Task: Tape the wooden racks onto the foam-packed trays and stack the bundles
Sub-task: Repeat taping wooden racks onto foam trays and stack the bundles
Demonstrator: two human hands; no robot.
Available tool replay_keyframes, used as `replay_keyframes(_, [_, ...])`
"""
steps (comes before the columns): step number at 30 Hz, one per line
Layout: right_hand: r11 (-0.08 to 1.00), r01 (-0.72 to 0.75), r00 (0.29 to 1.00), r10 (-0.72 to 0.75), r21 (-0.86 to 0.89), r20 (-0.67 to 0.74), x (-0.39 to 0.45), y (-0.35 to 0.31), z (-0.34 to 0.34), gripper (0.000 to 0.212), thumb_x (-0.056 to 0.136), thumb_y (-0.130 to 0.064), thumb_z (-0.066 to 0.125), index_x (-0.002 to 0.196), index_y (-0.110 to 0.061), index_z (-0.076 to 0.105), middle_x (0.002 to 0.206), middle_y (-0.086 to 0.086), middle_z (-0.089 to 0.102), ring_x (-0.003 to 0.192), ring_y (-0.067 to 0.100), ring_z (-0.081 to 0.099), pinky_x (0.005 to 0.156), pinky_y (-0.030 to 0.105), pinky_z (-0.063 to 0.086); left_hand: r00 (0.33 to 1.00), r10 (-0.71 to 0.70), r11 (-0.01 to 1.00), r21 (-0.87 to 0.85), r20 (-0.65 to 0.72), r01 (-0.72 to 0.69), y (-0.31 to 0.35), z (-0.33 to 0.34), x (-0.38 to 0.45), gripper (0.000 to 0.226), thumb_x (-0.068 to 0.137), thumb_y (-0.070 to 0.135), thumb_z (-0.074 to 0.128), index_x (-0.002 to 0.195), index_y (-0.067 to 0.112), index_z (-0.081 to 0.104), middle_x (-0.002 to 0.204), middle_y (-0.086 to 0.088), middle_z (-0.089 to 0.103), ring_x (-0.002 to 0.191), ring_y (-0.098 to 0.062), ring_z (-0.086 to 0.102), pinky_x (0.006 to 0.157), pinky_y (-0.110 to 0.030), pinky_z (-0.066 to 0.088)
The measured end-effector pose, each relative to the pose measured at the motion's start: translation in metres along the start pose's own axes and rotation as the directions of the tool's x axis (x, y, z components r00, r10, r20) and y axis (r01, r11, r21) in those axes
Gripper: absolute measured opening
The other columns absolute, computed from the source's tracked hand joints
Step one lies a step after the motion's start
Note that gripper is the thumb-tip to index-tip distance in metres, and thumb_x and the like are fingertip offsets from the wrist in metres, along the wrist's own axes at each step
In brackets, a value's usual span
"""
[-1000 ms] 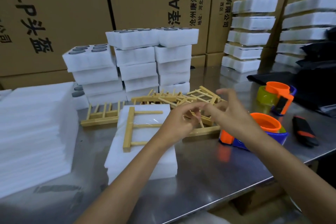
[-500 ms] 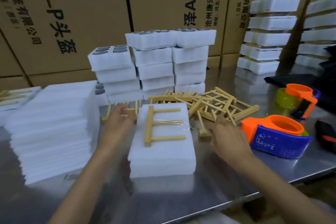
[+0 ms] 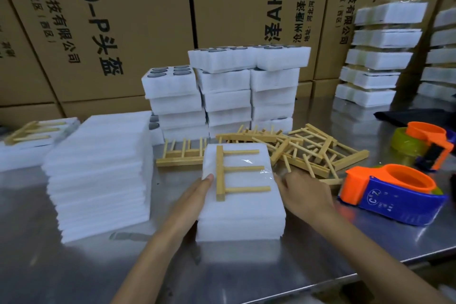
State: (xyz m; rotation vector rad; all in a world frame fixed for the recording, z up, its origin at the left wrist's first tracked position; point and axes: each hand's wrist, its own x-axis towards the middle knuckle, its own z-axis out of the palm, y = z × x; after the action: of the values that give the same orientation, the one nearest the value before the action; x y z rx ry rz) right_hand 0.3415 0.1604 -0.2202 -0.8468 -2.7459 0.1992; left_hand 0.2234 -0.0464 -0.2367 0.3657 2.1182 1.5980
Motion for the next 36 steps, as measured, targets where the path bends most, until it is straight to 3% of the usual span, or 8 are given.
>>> replay_keyframes(9, [0.824,-0.004,0.987,-0.087,0.567,0.133,0.003,-0.028,-0.015,0.048,0.1,-0.055,0.021,0.117,-0.029,0.057,0.129,-0.007,0.055,0.123,0.016,0.049,0.105,0.046,0.037,0.997,0.077,0.863,-0.502,0.021,-0.056,-0.011,-0.008,-0.017,0.055,0.077,0.059,0.066,0.125,0.032,0.068,0.121,0.002,0.072,0.11,-0.018,0.069,0.097,-0.04,0.052])
replay_keyframes(16, [0.476,-0.043,0.97,-0.191,0.878,0.151,0.001,-0.028,-0.036,0.041,0.094,-0.062,0.042,0.096,-0.026,0.061,0.074,-0.012,0.059,0.061,0.002,0.055,0.054,0.021,0.045,0.969,0.208,0.644,-0.764,0.135,-0.032,-0.002,-0.025,-0.024,0.067,0.075,0.044,0.083,0.135,0.028,0.06,0.133,-0.006,0.065,0.12,-0.028,0.064,0.084,-0.044,0.058])
replay_keyframes(18, [0.295,-0.125,0.95,-0.239,0.947,0.2,0.001,-0.029,-0.04,0.039,0.09,-0.064,0.051,0.104,-0.032,0.069,0.082,-0.014,0.07,0.068,-0.001,0.066,0.056,0.016,0.051,0.958,0.219,0.596,-0.802,0.186,0.02,-0.001,-0.023,-0.028,0.075,0.065,0.039,0.09,0.133,0.023,0.063,0.129,-0.01,0.067,0.114,-0.03,0.067,0.078,-0.041,0.059])
replay_keyframes(21, [-0.038,-0.288,0.876,-0.414,0.957,0.248,0.001,-0.036,-0.047,0.046,0.091,-0.059,0.056,0.125,-0.03,0.066,0.124,-0.001,0.068,0.114,0.016,0.065,0.093,0.035,0.055,0.958,0.241,0.544,-0.839,0.157,0.0,0.007,-0.019,-0.034,0.072,0.056,0.03,0.092,0.123,0.017,0.069,0.114,-0.013,0.073,0.098,-0.03,0.073,0.069,-0.038,0.06])
replay_keyframes(25, [-0.311,-0.464,0.809,-0.529,0.829,0.255,0.009,-0.055,-0.065,0.059,0.086,-0.062,0.059,0.128,-0.021,0.065,0.131,0.012,0.063,0.121,0.033,0.06,0.1,0.053,0.048,0.953,0.28,0.491,-0.87,0.115,-0.039,0.032,-0.024,-0.042,0.022,0.064,0.03,0.078,0.082,0.018,0.081,0.086,-0.006,0.077,0.076,-0.023,0.075,0.057,-0.033,0.058])
replay_keyframes(29, [-0.425,-0.454,0.835,-0.508,0.783,0.209,0.015,-0.099,-0.075,0.047,0.084,-0.066,0.058,0.099,-0.027,0.079,0.106,0.001,0.075,0.094,0.02,0.073,0.077,0.038,0.059,0.948,0.312,0.448,-0.889,0.06,-0.091,0.062,-0.041,-0.04,0.017,0.071,0.035,0.07,0.078,0.023,0.079,0.082,0.001,0.075,0.072,-0.019,0.074,0.058,-0.03,0.058])
replay_keyframes(33, [-0.451,-0.399,0.845,-0.518,0.799,0.13,0.025,-0.139,-0.079,0.049,0.086,-0.066,0.058,0.116,-0.03,0.073,0.123,-0.002,0.069,0.111,0.02,0.067,0.094,0.04,0.053,0.943,0.332,0.463,-0.867,-0.024,-0.185,0.084,-0.074,-0.041,0.016,0.084,0.035,0.064,0.084,0.024,0.076,0.087,0.001,0.073,0.077,-0.02,0.072,0.062,-0.03,0.057])
replay_keyframes(36, [-0.394,-0.398,0.8,-0.592,0.828,0.102,0.034,-0.157,-0.085,0.039,0.093,-0.055,0.055,0.119,-0.029,0.068,0.12,-0.004,0.068,0.114,0.02,0.061,0.095,0.039,0.048,0.924,0.361,0.527,-0.791,-0.122,-0.31,0.097,-0.106,-0.043,0.033,0.084,0.034,0.067,0.113,0.022,0.073,0.104,-0.002,0.075,0.089,-0.021,0.073,0.066,-0.032,0.059])
